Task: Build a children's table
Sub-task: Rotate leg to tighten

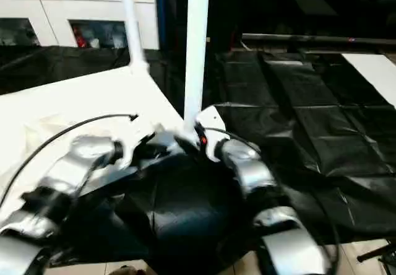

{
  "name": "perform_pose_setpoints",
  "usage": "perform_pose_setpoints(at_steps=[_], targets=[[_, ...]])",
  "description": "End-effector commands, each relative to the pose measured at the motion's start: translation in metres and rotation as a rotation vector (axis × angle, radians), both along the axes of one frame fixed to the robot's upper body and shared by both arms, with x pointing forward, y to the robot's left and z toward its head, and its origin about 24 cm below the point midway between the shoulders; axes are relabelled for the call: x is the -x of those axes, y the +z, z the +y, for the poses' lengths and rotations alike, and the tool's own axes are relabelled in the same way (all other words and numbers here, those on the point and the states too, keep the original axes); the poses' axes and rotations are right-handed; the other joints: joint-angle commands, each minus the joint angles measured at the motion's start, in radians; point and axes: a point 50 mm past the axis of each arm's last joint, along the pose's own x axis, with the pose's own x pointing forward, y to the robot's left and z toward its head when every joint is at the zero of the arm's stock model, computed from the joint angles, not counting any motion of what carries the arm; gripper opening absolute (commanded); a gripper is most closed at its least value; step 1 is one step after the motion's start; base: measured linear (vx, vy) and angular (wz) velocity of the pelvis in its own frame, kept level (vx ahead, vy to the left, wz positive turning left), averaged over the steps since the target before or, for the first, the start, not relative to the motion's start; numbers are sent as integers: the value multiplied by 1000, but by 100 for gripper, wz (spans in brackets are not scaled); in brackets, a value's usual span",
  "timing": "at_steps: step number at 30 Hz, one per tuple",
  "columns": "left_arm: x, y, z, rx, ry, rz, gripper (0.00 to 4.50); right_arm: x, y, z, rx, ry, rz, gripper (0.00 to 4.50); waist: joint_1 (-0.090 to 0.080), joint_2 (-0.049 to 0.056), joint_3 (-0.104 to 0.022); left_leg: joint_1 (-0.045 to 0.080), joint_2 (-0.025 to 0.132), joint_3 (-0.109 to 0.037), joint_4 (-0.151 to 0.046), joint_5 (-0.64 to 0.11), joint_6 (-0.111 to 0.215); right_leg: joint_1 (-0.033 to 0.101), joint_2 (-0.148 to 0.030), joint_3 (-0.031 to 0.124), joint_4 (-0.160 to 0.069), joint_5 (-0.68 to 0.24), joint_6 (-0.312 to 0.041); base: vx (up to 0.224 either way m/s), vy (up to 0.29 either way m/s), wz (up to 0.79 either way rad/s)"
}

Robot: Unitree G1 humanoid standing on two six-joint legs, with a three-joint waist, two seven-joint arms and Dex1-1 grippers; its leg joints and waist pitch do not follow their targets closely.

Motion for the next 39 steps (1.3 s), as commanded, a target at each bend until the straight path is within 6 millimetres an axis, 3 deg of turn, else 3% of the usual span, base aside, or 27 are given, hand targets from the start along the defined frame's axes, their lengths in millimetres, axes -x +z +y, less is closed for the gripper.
perform_pose_setpoints(at_steps=[1,7,9,14,24,27,29,33,38,39], targets=[[9,3,-9,77,-121,11,0,9,3,6,-5,155,7,382,4,-4,-56,28,68,-31,-63,-152,60,33,-91,46,-79,0,-232,0,0,0],[17,4,8,61,-184,50,0,16,6,-3,8,267,36,348,7,-1,-52,32,69,-32,-70,-196,29,28,-90,47,-83,-73,-230,0,0,0],[18,6,16,52,-189,63,0,20,6,-5,23,323,53,312,8,-1,-53,31,70,-32,-69,-195,27,28,-90,47,-82,-68,-229,0,0,0],[21,7,23,50,-210,86,0,23,7,-6,25,355,66,281,12,-1,-55,33,71,-31,-69,-179,26,26,-91,47,-78,-39,-235,0,0,0],[23,5,23,59,-200,94,0,29,4,-2,11,377,95,269,13,-5,-56,33,69,-30,-67,-157,35,27,-90,46,-74,-7,-240,0,0,0],[15,4,17,65,-128,65,0,21,-1,1,4,239,80,269,12,-4,-55,33,70,-31,-67,-169,27,27,-92,47,-77,-21,-241,0,0,0],[10,3,13,62,-79,45,0,15,-3,4,4,139,62,268,8,-1,-54,36,69,-32,-72,-195,2,23,-95,49,-81,-68,-240,0,0,0],[-8,0,-10,53,84,-1,0,1,-13,16,4,-164,70,268,-3,-6,-52,39,66,-35,-75,-232,-35,24,-99,52,-90,-151,-223,0,0,0],[-17,0,-31,66,176,-20,0,-3,-17,27,8,-311,82,268,-7,-1,-54,36,65,-35,-75,-196,-27,24,-94,52,-88,-89,-211,0,0,0],[-19,0,-42,77,190,-24,0,-3,-18,36,8,-329,78,268,-5,-1,-57,35,64,-35,-72,-188,-21,27,-95,51,-85,-66,-211,0,0,0]])
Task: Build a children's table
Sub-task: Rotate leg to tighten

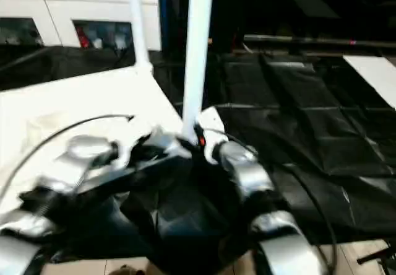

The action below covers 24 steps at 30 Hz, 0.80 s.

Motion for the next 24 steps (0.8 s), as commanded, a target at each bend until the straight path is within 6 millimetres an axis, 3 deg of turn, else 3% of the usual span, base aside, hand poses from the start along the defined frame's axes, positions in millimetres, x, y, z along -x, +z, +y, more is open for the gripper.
perform_pose_setpoints(at_steps=[1,3,4,7,9,12,18,24], targets=[[-2,3,-25,74,21,-22,0,10,-13,24,22,57,54,268,-2,-2,-56,32,65,-35,-73,-182,-11,26,-92,49,-85,-52,-208,0,0,0],[-2,4,-34,79,-6,-31,0,11,-12,33,-3,77,43,268,1,4,-57,31,65,-35,-72,-176,0,28,-95,48,-86,-39,-205,0,0,0],[0,4,-35,84,-32,-34,0,11,-10,34,-30,80,42,324,1,4,-57,30,66,-36,-73,-175,6,29,-94,48,-86,-28,-204,0,0,0],[1,4,-34,87,-43,-29,0,10,-8,32,-28,81,34,348,1,5,-57,30,67,-36,-73,-174,14,28,-92,47,-84,-13,-207,0,0,0],[5,4,-30,87,-74,-20,0,8,-6,26,-10,84,13,366,0,7,-56,31,68,-37,-76,-201,7,28,-94,47,-89,-49,-205,0,0,0],[11,3,-20,93,-156,-9,0,7,-1,15,15,168,-35,366,-2,7,-59,28,68,-37,-73,-186,10,32,-94,46,-84,-16,-208,0,0,0],[19,6,-3,97,-237,21,0,15,5,1,47,397,-60,366,2,7,-60,25,67,-33,-65,-128,60,35,-89,43,-73,88,-232,0,0,0],[25,10,20,67,-315,58,0,26,11,-15,32,609,-19,366,10,8,-55,29,73,-31,-68,-183,47,29,-87,43,-80,-6,-235,0,0,0]])
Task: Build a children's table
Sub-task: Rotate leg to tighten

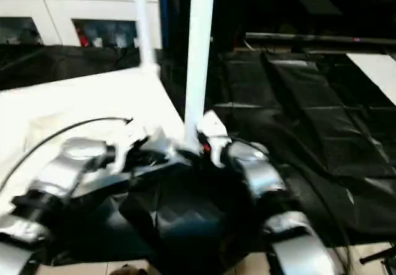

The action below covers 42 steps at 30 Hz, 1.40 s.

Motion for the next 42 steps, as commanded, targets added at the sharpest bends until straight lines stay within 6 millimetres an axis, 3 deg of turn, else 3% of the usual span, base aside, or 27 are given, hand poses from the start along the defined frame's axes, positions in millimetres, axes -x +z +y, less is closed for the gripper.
perform_pose_setpoints(at_steps=[1,8,10,15,24,26,29,30,34,37,38,42], targets=[[4,7,-6,26,-99,-8,0,6,4,6,-6,125,17,366,3,3,-56,33,70,-32,-68,-184,41,32,-90,45,-76,-14,-239,0,0,0],[9,7,9,-3,-135,22,0,11,7,-1,-13,201,49,331,11,0,-58,33,71,-31,-66,-160,39,30,-90,45,-68,21,-249,0,0,0],[12,7,13,-5,-148,35,0,12,8,-1,-14,220,56,294,12,-3,-59,33,70,-29,-64,-150,47,30,-91,44,-68,35,-254,0,0,0],[14,7,15,-2,-155,45,0,14,8,1,-23,249,63,269,13,-1,-58,33,70,-30,-65,-154,44,28,-90,43,-68,21,-252,0,0,0],[10,3,9,-6,-89,15,0,16,4,7,-28,222,76,264,14,-3,-59,32,69,-30,-63,-146,42,29,-92,44,-68,22,-249,0,0,0],[-3,1,-5,-5,41,-28,0,-1,-3,12,-22,-45,54,264,8,-2,-56,37,69,-31,-67,-168,21,23,-95,47,-74,-13,-253,0,0,0],[-10,-1,-16,-1,108,-46,0,-7,-7,16,-31,-169,60,264,2,-3,-52,40,67,-34,-72,-223,-20,24,-100,49,-85,-129,-237,0,0,0],[-17,-1,-31,12,180,-63,0,-11,-10,25,-44,-275,66,264,0,-5,-51,40,67,-35,-75,-239,-28,23,-98,51,-89,-160,-218,0,0,0],[-22,1,-50,37,225,-70,0,-15,-11,39,-49,-395,77,264,0,-3,-54,40,67,-36,-75,-224,-29,23,-98,51,-88,-131,-209,0,0,0],[-23,2,-62,48,223,-77,0,-15,-12,51,-44,-417,66,264,0,-2,-58,35,64,-35,-72,-179,-14,28,-96,49,-80,-40,-209,0,0,0],[-23,2,-66,55,208,-77,0,-13,-12,58,-61,-407,73,299,1,1,-59,34,63,-36,-71,-172,-10,29,-96,49,-79,-25,-208,0,0,0],[-20,2,-62,61,185,-77,0,-11,-12,60,-49,-366,61,340,1,5,-57,34,64,-35,-71,-185,3,29,-96,49,-82,-28,-208,0,0,0]])
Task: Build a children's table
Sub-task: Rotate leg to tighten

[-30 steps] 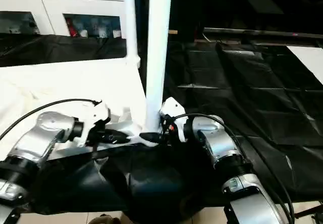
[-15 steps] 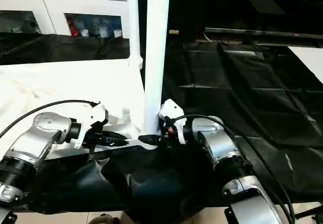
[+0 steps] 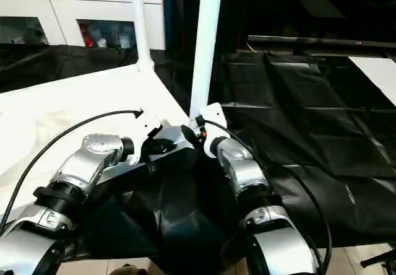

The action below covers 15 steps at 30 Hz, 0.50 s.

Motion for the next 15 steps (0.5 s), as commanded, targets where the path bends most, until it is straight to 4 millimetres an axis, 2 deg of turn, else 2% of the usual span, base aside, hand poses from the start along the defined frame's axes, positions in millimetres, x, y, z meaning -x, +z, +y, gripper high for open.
perform_pose_setpoints(at_steps=[1,4,8,9,12,13,15], targets=[[3,6,-27,73,-72,-23,0,13,-5,38,3,168,30,344,-5,5,-56,33,66,-36,-75,-198,-2,27,-93,48,-84,-49,-204,0,0,0],[11,3,-17,80,-145,-10,0,10,1,29,33,199,-29,352,-9,5,-57,33,68,-37,-77,-209,-10,27,-94,48,-84,-56,-205,0,0,0],[16,3,-11,87,-196,2,0,12,4,22,22,269,-44,352,-16,2,-59,30,66,-35,-72,-167,20,31,-92,47,-78,16,-215,0,0,0],[18,3,-9,87,-220,4,0,13,5,20,22,307,-54,352,-16,-2,-58,28,65,-34,-71,-162,26,34,-93,47,-78,22,-216,0,0,0],[21,3,-4,83,-244,17,0,17,6,15,30,379,-63,352,-12,-1,-58,31,67,-31,-68,-145,47,29,-92,48,-78,32,-226,0,0,0],[24,3,4,74,-276,33,0,23,6,7,33,483,-53,352,-10,0,-57,30,67,-32,-69,-148,48,32,-93,46,-77,22,-227,0,0,0],[25,4,8,67,-289,32,0,25,6,3,32,529,-45,352,-8,-1,-57,27,69,-33,-69,-156,52,34,-90,45,-77,17,-222,0,0,0]])
